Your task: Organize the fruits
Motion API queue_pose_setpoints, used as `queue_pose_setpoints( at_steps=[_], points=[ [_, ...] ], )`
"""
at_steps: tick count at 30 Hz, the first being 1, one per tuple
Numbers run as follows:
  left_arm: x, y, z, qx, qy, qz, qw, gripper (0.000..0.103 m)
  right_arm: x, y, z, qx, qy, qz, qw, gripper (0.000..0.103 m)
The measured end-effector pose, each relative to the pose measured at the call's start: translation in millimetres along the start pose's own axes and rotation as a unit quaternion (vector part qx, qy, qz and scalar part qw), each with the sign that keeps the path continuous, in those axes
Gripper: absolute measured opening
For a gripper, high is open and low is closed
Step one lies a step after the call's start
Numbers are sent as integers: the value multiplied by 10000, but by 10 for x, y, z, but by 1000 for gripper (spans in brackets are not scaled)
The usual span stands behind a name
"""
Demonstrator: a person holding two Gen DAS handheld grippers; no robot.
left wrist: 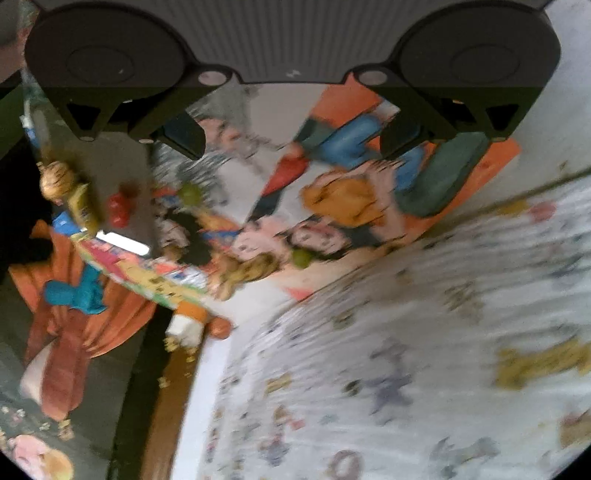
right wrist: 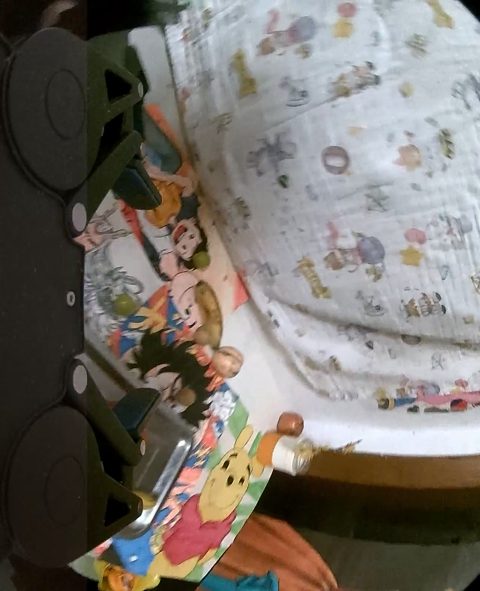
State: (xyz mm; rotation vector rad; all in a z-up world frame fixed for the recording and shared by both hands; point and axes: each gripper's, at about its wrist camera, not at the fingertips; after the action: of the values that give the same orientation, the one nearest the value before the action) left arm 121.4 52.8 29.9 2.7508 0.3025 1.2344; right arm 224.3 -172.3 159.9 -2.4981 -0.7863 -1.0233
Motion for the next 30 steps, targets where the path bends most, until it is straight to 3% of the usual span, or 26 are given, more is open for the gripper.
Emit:
queue_pose_setpoints(
  at_steps=[4, 10, 16, 24, 30],
  points=[
    [72, 204, 107, -219, 27, 226, 9995, 103, 298, 175, 198, 393, -285, -738, 9961, 102],
    [151, 481, 375, -385, -10, 587, 9975, 103, 347, 451, 703, 585, -577, -1775, 9807, 102],
    [230, 625, 712, -552, -209, 530, 9968, 98, 277, 814, 1193, 653, -695, -1606, 9824, 99],
    [237, 733, 1044, -656, -390, 272, 9967, 81, 140, 1080, 1693, 747, -869, -1464, 9826, 87],
    [199, 780, 1108, -686, -271, 193, 9971, 62, 166, 1211, 1932, 689, -845, -1390, 9843, 81]
  ],
)
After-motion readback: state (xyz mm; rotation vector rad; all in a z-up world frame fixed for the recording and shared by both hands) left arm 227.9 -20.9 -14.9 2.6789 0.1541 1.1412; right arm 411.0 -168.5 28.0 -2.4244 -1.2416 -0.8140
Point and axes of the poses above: each gripper's, at about its wrist camera, not at the fingertips, and z roughly the way its jaws point, y to its right, x to its top, and after that the axes turned 2 degrees about -y, right-handed
